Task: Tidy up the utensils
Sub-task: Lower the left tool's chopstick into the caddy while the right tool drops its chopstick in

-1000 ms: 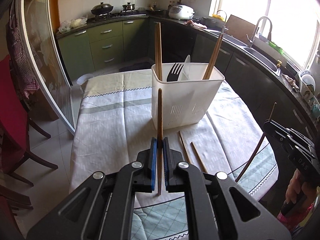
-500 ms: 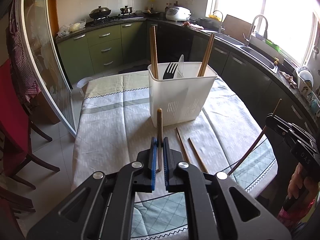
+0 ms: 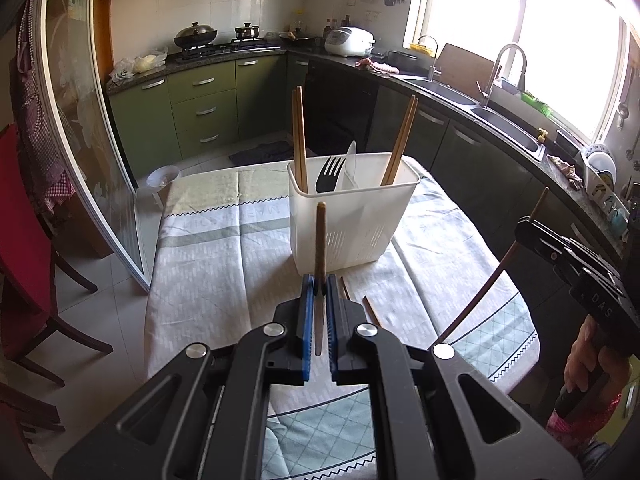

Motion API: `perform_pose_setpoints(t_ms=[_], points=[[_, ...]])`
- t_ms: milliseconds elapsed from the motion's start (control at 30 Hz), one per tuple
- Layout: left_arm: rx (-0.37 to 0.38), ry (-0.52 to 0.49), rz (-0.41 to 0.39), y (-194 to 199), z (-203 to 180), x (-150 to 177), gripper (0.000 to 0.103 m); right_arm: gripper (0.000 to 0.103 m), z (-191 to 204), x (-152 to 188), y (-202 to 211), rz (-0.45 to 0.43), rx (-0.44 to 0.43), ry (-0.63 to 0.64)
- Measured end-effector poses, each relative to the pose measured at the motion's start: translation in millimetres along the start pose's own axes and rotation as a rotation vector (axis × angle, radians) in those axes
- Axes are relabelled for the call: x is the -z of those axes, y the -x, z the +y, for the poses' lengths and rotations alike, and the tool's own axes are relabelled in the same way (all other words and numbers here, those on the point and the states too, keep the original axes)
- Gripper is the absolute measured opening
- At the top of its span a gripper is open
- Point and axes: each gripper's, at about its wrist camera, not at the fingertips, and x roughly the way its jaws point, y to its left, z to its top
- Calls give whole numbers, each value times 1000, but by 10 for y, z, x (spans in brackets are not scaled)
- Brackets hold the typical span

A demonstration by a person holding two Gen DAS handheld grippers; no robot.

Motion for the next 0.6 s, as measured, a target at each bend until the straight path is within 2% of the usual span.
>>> perform_pose_setpoints(t_ms=[233, 467, 600], points=[[21, -20, -84, 332, -123, -371, 6, 6, 61, -568, 163, -137, -32, 3], [14, -45, -253, 804, -247, -878, 6, 6, 104, -1141, 258, -298, -30, 4], [2, -48, -336, 849, -302, -1157, 6, 6, 80, -1384, 149, -352, 0, 4]])
